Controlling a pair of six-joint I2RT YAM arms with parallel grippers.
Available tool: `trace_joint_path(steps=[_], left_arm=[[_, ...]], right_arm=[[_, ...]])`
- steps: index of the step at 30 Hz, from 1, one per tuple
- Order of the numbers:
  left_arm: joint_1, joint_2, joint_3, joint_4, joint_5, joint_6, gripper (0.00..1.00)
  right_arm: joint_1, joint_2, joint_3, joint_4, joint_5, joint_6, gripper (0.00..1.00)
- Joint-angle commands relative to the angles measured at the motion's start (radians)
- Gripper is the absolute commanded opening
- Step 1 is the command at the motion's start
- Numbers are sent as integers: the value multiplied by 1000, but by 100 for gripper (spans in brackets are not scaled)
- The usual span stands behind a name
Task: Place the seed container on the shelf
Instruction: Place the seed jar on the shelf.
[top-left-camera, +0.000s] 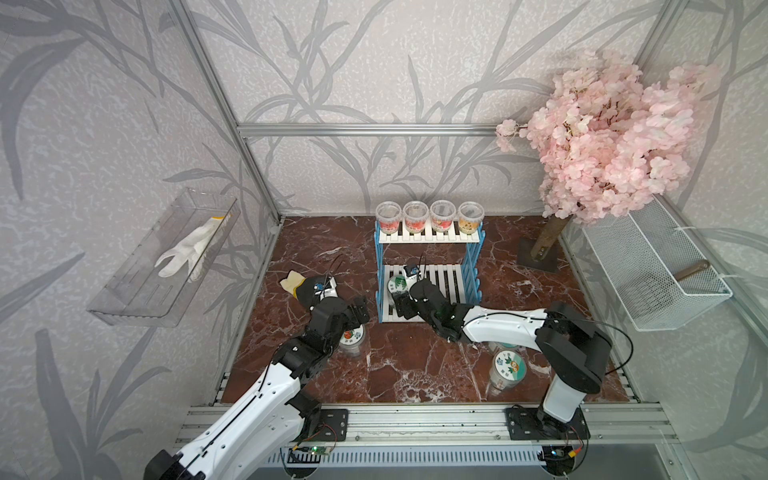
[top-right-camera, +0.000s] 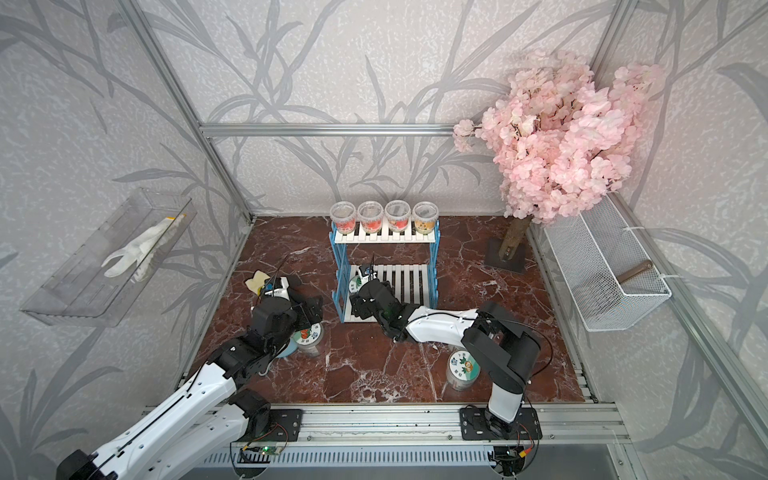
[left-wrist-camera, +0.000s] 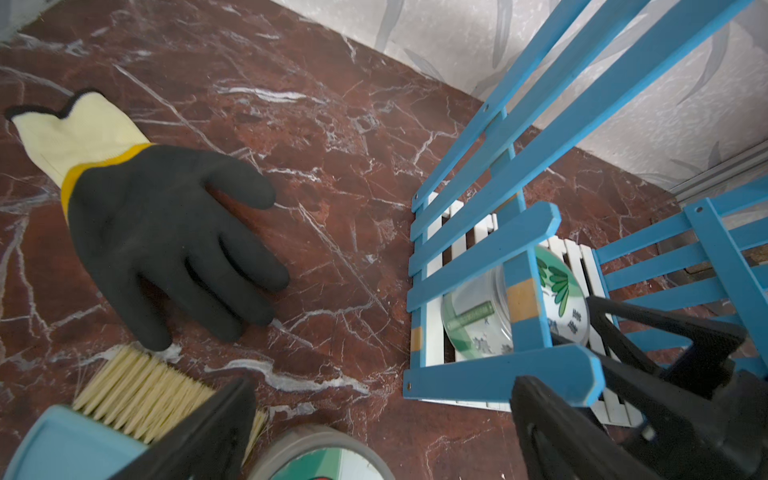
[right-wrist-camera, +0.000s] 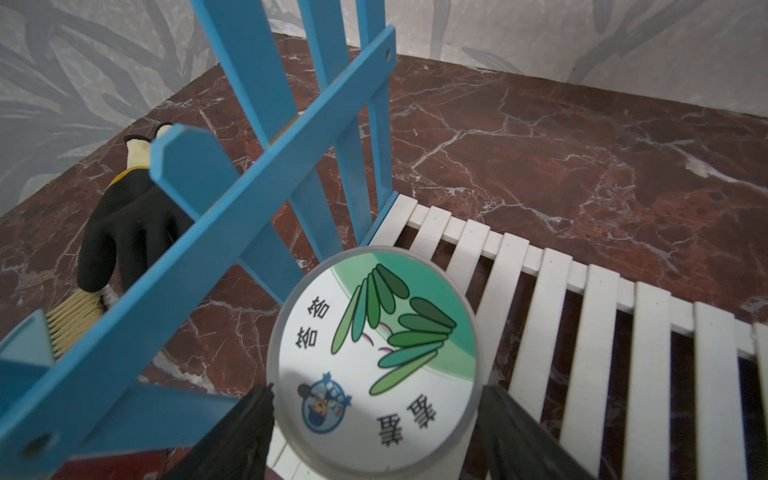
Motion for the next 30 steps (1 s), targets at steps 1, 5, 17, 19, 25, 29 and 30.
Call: trace_joint_path(steps=[1, 5, 17, 19, 25, 29, 30], left_arm=[[7, -8, 21, 12, 25, -13, 100], [8, -39, 1, 14, 19, -15, 100], [11, -54, -2, -18, 65, -2, 100], [11, -58, 1, -37, 72, 2, 100], [11, -103, 1, -92, 87, -1, 100], [11, -125, 3, -111, 80, 10, 100], [10, -126, 4, -116, 78, 13, 100]], right_arm=[[-13, 33, 16, 41, 18, 9, 82], [-17, 27, 19, 24, -57, 8, 92], [-99, 103, 127, -59, -156, -47, 99], [-99, 117, 148, -68, -166, -60, 99], [-99, 139, 139, -18, -134, -62, 91], [-99, 146, 128, 58, -108, -74, 84], [-99, 150, 132, 72, -100, -79, 84]])
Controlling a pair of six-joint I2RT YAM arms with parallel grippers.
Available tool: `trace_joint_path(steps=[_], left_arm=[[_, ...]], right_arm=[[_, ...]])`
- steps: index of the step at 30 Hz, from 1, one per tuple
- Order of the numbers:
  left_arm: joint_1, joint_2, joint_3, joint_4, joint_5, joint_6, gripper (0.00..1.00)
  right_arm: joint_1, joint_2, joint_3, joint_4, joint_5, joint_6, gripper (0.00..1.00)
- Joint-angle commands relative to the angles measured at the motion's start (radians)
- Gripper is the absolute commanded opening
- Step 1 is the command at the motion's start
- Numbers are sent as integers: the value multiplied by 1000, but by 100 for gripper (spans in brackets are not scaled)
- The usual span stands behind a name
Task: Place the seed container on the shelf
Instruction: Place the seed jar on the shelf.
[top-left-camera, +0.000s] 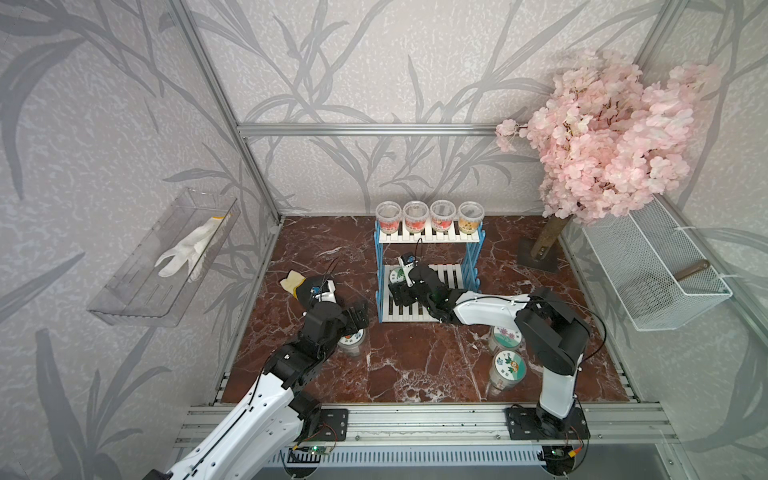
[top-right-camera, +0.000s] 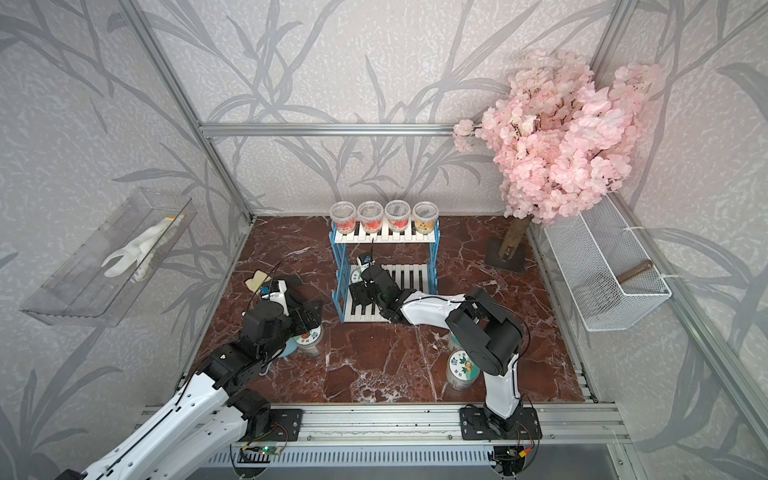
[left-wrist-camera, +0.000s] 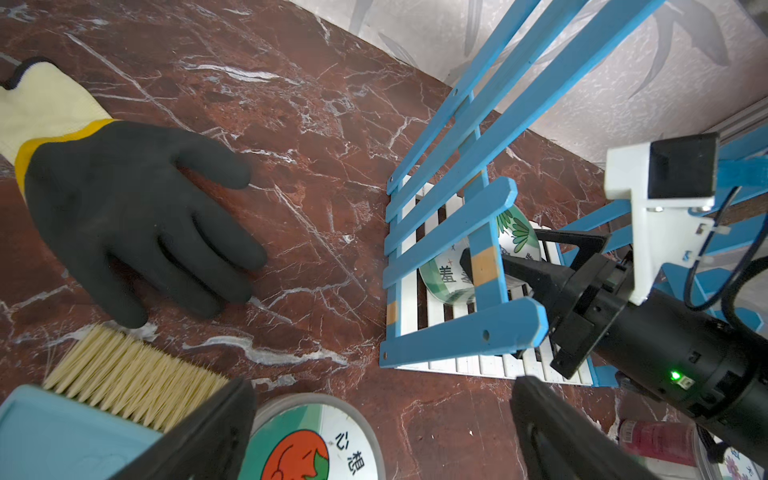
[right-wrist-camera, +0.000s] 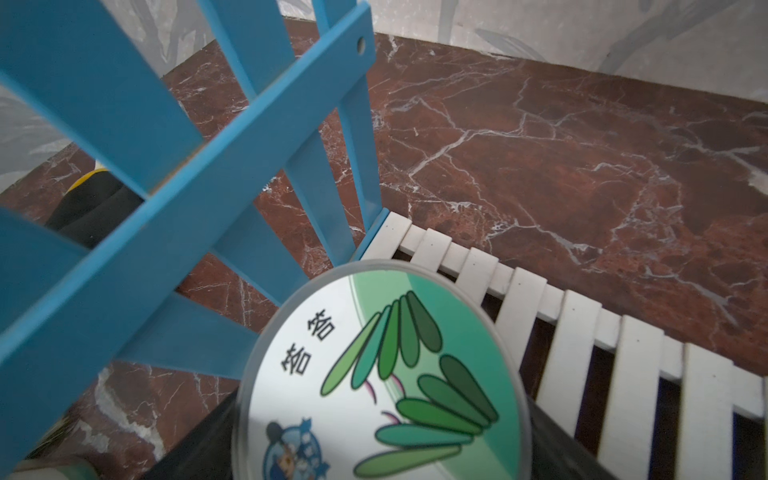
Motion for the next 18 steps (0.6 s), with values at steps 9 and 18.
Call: trace_joint_path(steps=[9, 18], left_arm=[[4, -2, 22, -39, -6, 34, 100], [6, 2, 21, -46, -9, 43, 100]], right_arm=[[-3, 87, 54, 182, 100, -48, 83], [-7, 132, 66, 230, 99, -50, 87]])
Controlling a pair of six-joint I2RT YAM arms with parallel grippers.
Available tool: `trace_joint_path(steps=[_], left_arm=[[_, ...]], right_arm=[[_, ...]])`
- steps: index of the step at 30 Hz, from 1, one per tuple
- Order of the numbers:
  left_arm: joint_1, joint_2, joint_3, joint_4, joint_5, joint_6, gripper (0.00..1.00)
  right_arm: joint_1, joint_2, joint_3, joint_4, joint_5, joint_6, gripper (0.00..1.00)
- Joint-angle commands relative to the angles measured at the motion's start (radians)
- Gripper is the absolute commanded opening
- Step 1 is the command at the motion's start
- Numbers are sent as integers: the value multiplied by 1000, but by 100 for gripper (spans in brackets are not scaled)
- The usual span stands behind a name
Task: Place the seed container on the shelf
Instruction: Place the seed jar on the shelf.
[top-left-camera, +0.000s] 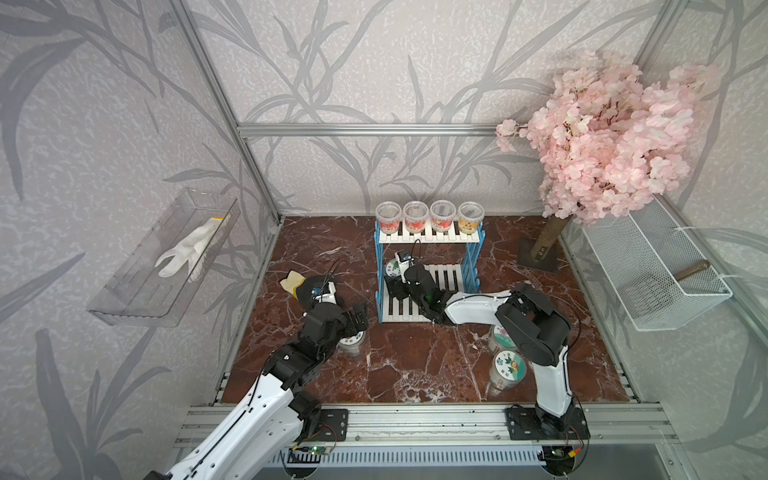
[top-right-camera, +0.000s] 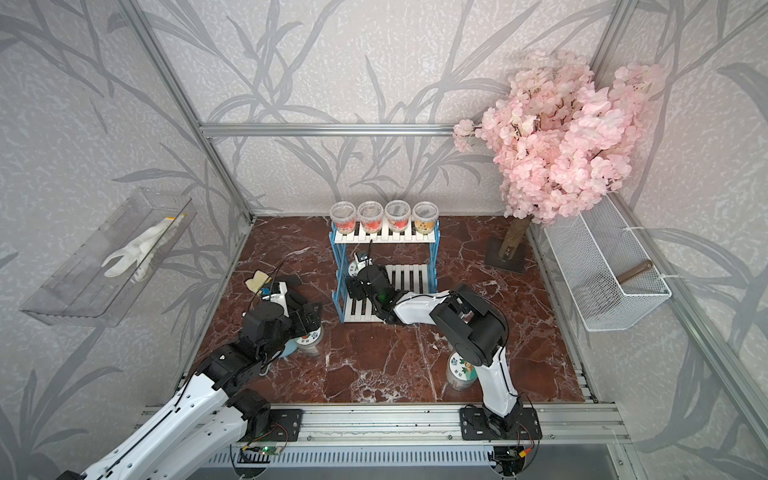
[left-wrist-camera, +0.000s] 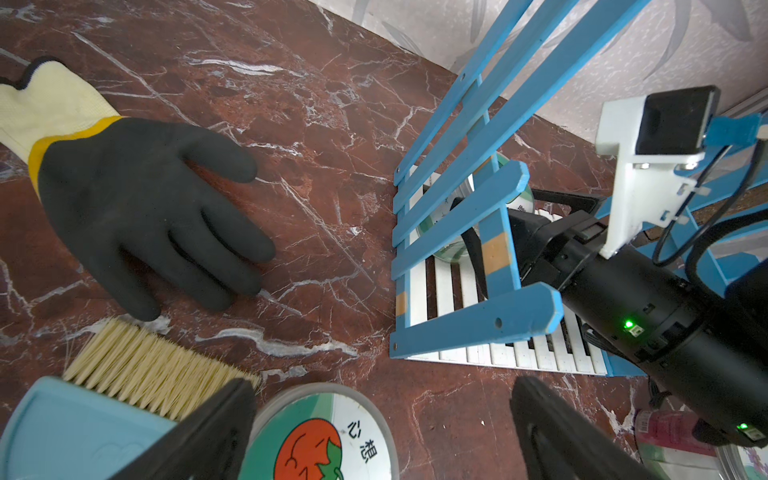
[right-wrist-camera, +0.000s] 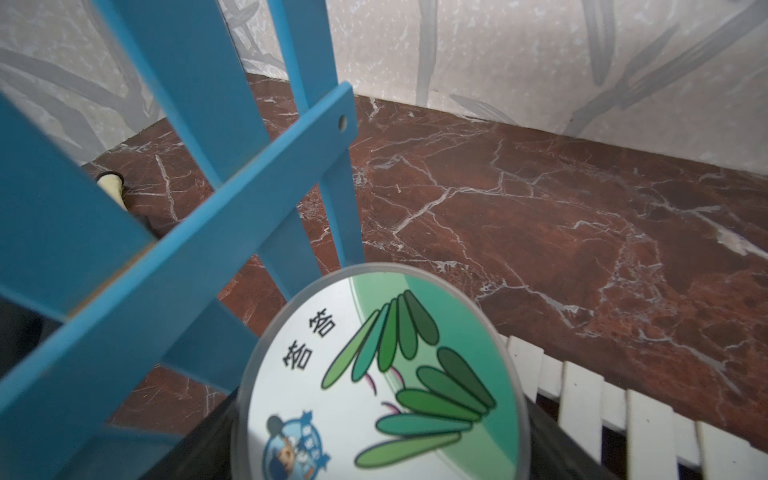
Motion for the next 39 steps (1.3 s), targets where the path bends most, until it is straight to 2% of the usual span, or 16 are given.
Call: trace_joint_path(steps=[1, 5, 11, 13, 18, 25, 39], left_arm=[[5, -1, 21, -21, -8, 18, 100], [5, -4, 22, -20, -1, 19, 100], [5, -3, 24, -16, 6, 19, 100], [5, -2, 24, -15, 8, 21, 100], [5, -4, 23, -14, 11, 19, 100], [4, -6, 22, -17, 9, 19, 100], [5, -5, 22, -19, 9, 22, 100]], right_arm=[[-6, 8, 17, 20, -1, -7, 90], [-9, -36, -28, 3, -52, 6, 99], [-15, -58, -44, -68, -138, -4, 100], [-19, -58, -56, -59, -140, 0, 99], [-23, -48, -59, -45, -146, 8, 86], [-23, -28, -64, 30, -94, 10, 79], [-23, -5, -64, 56, -53, -18, 79]])
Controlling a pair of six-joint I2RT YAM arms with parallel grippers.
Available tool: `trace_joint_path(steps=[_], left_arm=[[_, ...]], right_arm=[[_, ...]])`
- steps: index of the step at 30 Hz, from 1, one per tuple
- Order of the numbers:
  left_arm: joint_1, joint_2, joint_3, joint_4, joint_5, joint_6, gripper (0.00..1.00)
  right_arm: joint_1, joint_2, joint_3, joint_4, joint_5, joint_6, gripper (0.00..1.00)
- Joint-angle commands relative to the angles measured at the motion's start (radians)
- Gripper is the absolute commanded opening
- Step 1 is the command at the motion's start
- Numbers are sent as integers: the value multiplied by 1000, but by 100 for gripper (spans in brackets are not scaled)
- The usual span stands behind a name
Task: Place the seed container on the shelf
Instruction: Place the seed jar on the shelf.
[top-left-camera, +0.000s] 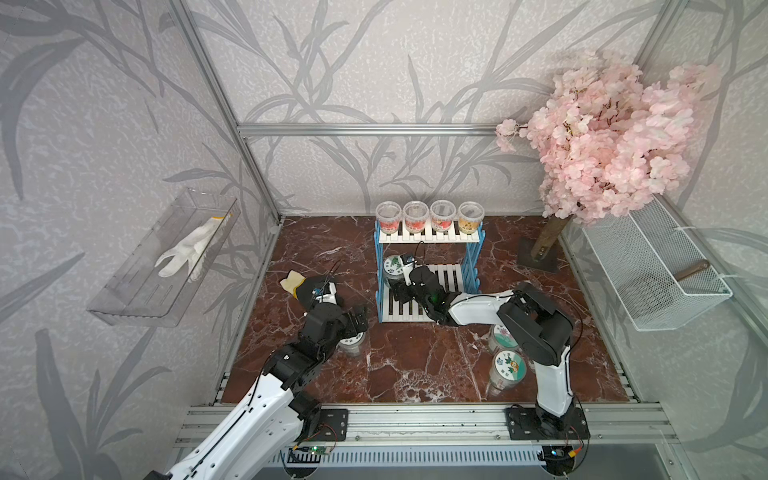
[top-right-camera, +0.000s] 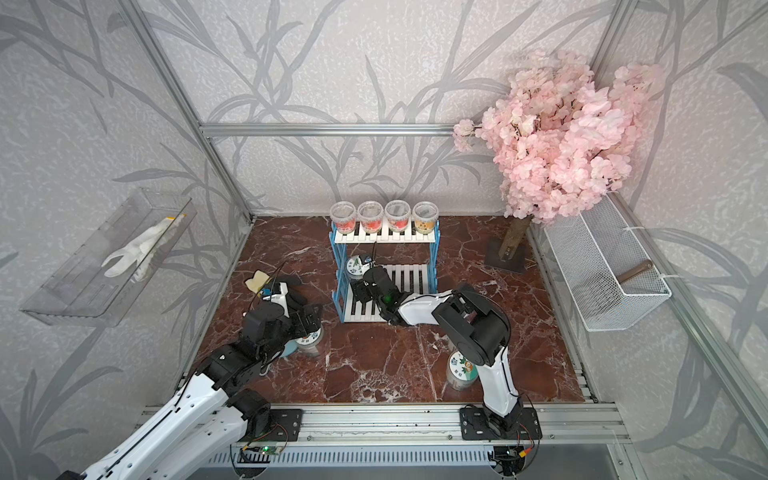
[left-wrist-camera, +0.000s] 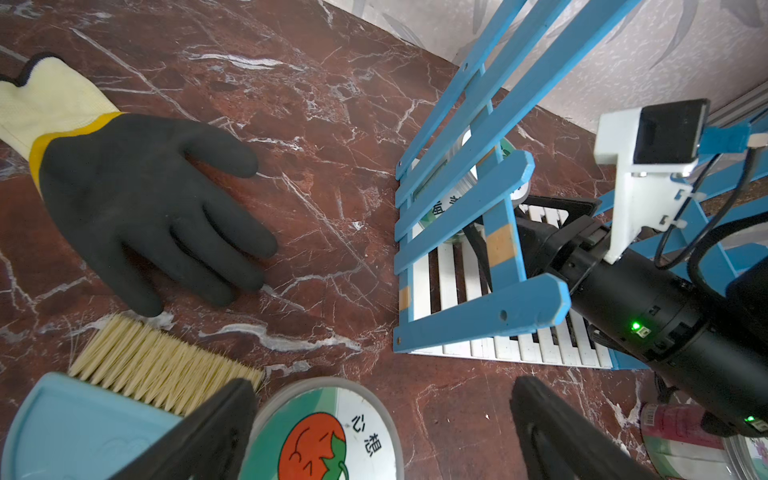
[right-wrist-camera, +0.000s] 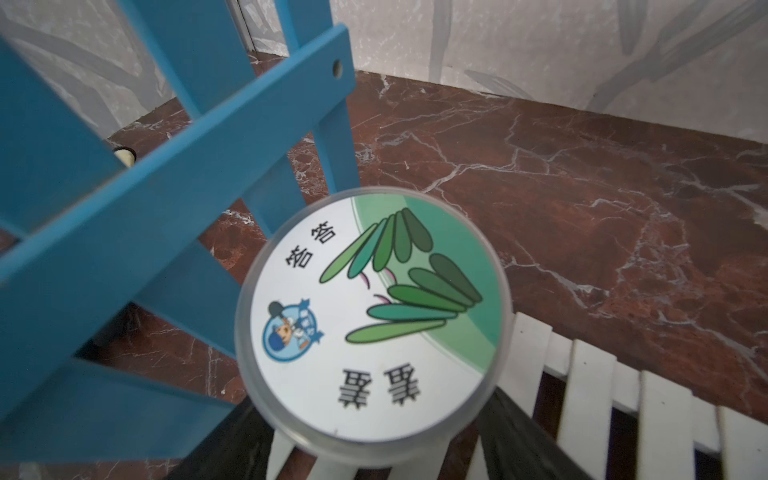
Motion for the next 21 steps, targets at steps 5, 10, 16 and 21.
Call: trace_joint_path(steps=[5, 10, 16, 21], left_arm=[[4, -4, 21, -6, 5, 13, 100], [5, -3, 23, -10, 1, 15, 100], [4, 0, 21, -6, 2, 12, 100], [4, 0, 20, -4, 2, 12, 100]], right_arm=[[-2, 22, -3, 36, 30, -21, 79], [-2, 31, 10, 29, 46, -12, 78], [-2, 29, -3, 52, 64, -8, 76], [-3, 24, -8, 55, 27, -16, 79]])
